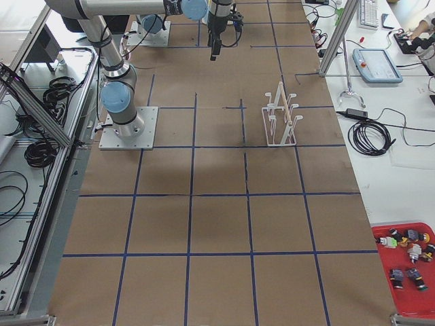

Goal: Transfer IKEA cup to right arm and place on rack

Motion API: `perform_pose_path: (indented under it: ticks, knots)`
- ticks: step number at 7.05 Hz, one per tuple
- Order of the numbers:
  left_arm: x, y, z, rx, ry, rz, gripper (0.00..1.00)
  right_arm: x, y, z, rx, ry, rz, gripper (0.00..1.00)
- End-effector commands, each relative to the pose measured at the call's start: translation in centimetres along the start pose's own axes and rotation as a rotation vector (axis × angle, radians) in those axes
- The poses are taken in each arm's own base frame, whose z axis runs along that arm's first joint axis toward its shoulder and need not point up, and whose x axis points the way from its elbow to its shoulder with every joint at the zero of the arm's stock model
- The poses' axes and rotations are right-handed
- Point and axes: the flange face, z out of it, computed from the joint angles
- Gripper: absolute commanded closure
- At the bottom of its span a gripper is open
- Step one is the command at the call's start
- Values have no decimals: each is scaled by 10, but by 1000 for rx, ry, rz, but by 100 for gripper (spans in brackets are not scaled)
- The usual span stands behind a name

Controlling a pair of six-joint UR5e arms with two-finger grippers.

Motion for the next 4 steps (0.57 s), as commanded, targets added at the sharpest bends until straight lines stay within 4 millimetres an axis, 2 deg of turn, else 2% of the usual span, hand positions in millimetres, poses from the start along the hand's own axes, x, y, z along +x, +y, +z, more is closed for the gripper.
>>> perform_pose_path:
  ticks: [1, 2, 4]
  knots:
    - [-1, 2, 65, 23, -14, -33, 0, 0, 1, 3, -4, -1, 0, 0]
    - [1, 6, 88, 39, -23, -44, 0, 0, 1, 3, -4, -1, 0, 0]
    - [7, 17, 112, 27, -16, -59, 0, 0, 1, 3, -4, -1, -2, 0]
